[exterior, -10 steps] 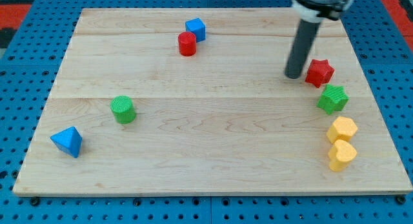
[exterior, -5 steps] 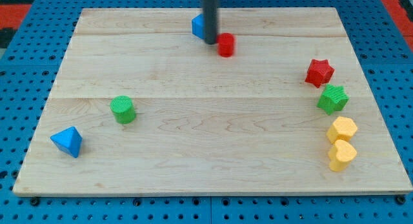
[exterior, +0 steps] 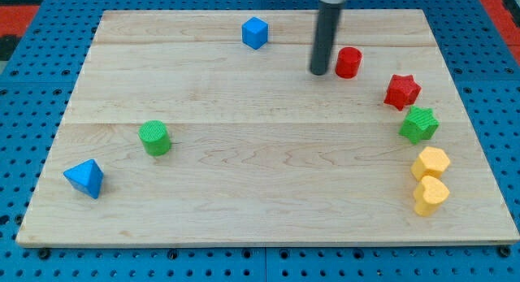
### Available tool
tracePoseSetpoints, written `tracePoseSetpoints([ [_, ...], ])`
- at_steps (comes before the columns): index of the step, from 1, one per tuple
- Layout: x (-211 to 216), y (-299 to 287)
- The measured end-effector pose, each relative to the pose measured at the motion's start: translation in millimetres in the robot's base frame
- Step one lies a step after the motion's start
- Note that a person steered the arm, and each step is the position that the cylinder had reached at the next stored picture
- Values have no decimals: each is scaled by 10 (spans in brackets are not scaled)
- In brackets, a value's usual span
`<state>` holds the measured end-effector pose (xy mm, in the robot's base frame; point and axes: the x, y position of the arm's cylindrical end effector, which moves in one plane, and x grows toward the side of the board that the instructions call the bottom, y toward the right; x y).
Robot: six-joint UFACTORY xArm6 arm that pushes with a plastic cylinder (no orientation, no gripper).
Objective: Push the red circle to the top of the red star
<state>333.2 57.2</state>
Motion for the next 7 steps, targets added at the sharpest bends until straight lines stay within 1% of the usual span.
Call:
tracePoseSetpoints([
  [1,-74,485],
  [2,3,1182],
  [3,-24,496],
  [4,-655,1082],
  [5,-415,1052],
  [6,-99,-209],
  [7,663,-1201],
])
